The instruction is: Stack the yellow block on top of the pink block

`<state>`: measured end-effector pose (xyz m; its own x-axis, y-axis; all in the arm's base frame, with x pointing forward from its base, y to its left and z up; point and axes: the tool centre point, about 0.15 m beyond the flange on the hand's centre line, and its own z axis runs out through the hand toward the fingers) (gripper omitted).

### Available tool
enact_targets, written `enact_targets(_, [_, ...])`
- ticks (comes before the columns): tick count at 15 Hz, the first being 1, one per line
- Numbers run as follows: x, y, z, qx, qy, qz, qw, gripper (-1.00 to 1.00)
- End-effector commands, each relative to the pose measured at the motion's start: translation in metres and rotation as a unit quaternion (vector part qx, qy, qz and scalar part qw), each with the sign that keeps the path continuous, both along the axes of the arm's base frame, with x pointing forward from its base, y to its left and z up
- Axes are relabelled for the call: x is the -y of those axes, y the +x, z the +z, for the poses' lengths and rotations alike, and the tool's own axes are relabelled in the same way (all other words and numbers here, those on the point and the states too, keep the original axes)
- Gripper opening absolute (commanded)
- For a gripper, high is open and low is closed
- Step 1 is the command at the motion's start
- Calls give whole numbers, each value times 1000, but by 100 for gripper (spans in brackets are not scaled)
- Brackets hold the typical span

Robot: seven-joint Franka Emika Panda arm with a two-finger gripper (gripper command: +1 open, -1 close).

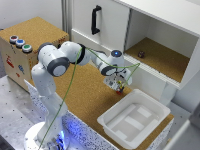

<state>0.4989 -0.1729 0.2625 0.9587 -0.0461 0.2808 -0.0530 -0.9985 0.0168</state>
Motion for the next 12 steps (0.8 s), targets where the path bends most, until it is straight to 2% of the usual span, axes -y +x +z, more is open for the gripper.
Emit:
enact_targets(1, [5, 9, -6, -41, -15, 1, 999, -100])
enact_targets(10, [4, 11, -8, -45, -19, 2, 999, -100])
enact_targets(11, [0, -3, -8, -11, 0, 2, 1000, 100])
enact_targets(12, [-1, -6, 0, 2, -3, -3, 1000, 100])
